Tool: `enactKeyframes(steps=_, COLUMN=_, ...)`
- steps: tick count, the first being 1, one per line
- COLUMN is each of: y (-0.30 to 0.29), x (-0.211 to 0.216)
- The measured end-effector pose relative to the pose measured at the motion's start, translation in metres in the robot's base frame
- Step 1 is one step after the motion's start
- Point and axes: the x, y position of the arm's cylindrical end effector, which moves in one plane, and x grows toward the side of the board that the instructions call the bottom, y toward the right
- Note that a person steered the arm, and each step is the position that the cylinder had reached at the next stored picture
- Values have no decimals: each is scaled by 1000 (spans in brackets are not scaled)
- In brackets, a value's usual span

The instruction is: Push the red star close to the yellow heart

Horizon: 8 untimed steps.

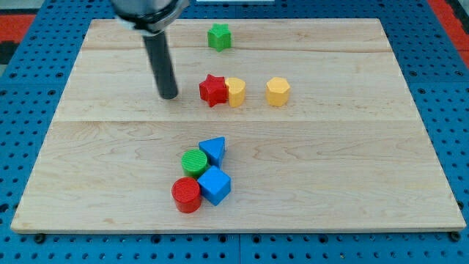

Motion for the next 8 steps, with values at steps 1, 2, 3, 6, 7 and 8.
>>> enactKeyframes(steps=1, y=50, x=-1)
enactKeyframes(steps=2, y=87, x=5)
enactKeyframes(steps=3, y=112, x=5)
enactKeyframes(steps=6, y=-28, x=103)
enactKeyframes(steps=7, y=-42, x=171)
enactKeyframes(steps=8, y=-52, x=223)
